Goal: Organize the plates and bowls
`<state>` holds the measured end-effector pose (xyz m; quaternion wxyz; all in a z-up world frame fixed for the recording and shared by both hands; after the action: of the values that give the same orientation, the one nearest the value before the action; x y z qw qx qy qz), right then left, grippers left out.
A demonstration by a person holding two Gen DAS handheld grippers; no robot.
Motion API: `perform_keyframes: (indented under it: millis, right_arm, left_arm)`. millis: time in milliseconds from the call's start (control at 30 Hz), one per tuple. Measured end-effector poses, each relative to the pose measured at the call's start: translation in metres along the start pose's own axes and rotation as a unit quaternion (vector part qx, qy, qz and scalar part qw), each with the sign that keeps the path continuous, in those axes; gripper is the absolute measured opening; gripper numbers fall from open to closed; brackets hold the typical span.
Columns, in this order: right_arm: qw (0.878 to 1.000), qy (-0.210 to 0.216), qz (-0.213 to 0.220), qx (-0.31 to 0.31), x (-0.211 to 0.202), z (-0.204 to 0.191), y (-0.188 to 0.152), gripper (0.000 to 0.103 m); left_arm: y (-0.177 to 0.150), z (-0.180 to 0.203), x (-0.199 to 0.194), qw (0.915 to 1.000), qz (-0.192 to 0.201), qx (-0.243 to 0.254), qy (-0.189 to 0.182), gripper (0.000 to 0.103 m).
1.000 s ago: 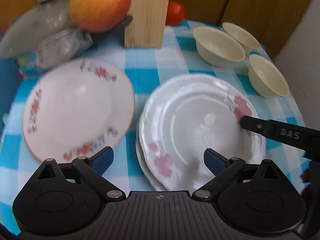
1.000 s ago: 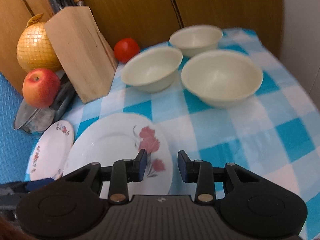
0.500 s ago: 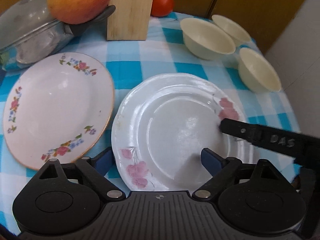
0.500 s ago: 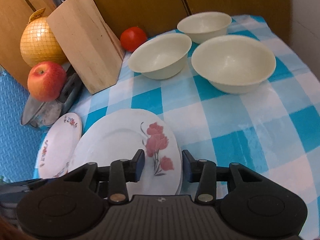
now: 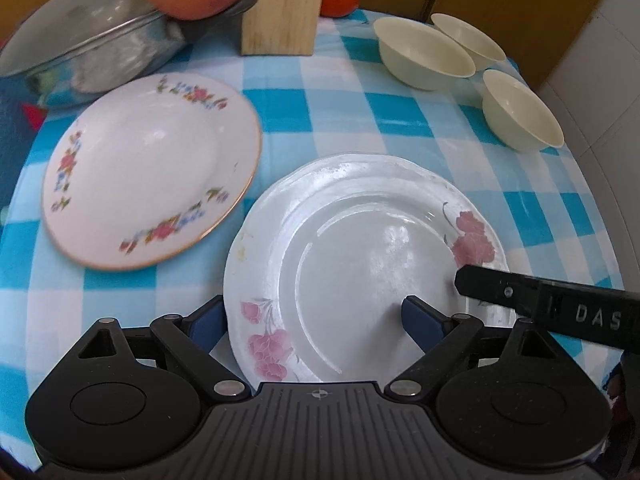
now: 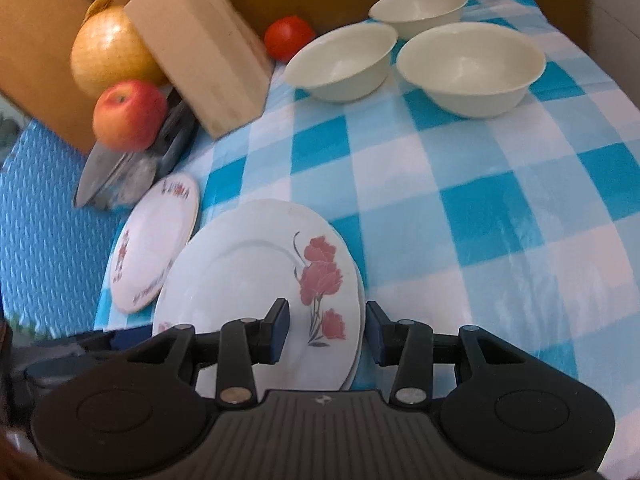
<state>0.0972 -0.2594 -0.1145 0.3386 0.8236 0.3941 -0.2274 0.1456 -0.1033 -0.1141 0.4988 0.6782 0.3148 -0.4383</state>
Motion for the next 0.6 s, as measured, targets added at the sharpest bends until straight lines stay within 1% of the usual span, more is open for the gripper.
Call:
perform_keyframes:
  millis: [200,367,600]
  right_arm:
    - [1.0,0.014,-0.022,-0.015,0.0,-0.013,-0.023,0.04]
    - [0.999,0.014,-0.032,-0.027,0.0,-0.021,-0.036,0.04]
    - [0.998,0.015,-0.039,-0.039,-0.002,-0.029,-0.051,0.04]
  left_arm:
    - [-0.019,-0.014,-0.014,0.9998,0.009,-0.006,0.019,0.094]
    - [-0.035,-0.022,-0.019,0.9998,-0.001,-0.014,0.017,0.094]
    - [-0.049,-0.028,-0.027,0.9996,0.001,-0.023,0.018,0.094]
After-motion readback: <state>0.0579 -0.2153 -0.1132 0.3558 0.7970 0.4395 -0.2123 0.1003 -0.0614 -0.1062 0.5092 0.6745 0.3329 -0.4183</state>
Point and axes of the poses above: each gripper's, at about its wrist camera, not at the fingertips, and x roughly the way its jaws point, z to its right, y to its top, the point moved 8 cm from there along x, roughly the way its jaws point, and after that the axes turned 15 degrees about y, right-handed, at the moved point
